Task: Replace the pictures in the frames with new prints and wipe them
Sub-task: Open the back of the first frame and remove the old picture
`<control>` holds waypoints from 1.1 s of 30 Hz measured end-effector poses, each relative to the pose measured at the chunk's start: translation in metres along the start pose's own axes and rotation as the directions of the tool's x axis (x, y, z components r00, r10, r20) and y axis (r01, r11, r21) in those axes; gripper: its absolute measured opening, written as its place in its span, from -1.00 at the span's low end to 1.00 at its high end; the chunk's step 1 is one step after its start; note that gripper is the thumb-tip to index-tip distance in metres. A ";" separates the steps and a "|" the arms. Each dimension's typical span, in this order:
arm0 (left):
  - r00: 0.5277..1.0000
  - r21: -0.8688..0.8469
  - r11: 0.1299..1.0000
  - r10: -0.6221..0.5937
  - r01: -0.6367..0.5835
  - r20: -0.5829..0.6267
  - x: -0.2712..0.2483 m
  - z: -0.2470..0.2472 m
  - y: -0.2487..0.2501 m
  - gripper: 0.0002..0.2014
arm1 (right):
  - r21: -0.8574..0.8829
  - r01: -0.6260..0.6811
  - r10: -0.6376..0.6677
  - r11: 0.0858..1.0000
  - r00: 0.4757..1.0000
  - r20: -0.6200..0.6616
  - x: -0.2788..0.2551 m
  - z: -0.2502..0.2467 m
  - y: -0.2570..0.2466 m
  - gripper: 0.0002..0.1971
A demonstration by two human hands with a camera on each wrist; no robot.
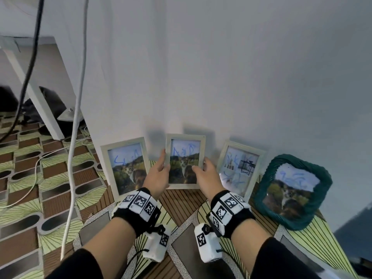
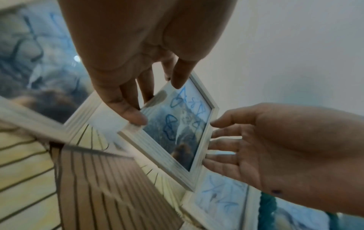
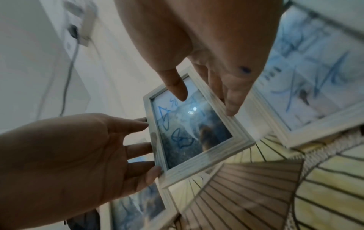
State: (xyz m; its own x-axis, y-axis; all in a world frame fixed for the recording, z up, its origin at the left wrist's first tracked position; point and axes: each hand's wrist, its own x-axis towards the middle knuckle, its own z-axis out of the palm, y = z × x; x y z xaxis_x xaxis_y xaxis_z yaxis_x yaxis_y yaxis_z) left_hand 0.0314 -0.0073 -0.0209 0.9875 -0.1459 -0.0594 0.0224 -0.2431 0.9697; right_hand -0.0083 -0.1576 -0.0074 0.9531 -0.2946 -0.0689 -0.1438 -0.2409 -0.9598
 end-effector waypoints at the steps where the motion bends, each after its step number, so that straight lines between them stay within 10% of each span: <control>1: 1.000 -0.001 1.000 0.023 -0.023 0.003 -0.008 -0.003 0.006 -0.48 | -0.009 0.024 -0.024 1.000 1.000 -0.013 -0.009 -0.004 -0.003 -0.67; 19: 0.911 -0.238 0.905 0.391 -0.354 0.132 -0.260 -0.036 0.050 -0.48 | 0.146 0.418 -0.386 0.897 0.899 -0.205 -0.250 -0.086 -0.007 -0.74; 33: 0.962 -0.234 0.969 0.131 -0.073 0.239 -0.347 -0.039 -0.027 -0.52 | 0.379 -0.006 -0.055 0.925 0.987 0.148 -0.332 -0.088 0.057 -0.81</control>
State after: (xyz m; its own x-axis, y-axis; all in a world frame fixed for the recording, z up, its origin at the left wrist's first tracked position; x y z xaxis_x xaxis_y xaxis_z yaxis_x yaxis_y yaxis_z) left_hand -0.3053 0.0877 -0.0172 0.9159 -0.4013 0.0128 -0.0141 -0.0002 0.9999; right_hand -0.3559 -0.1546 -0.0153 0.9885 -0.1405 -0.0559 -0.0376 0.1297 -0.9908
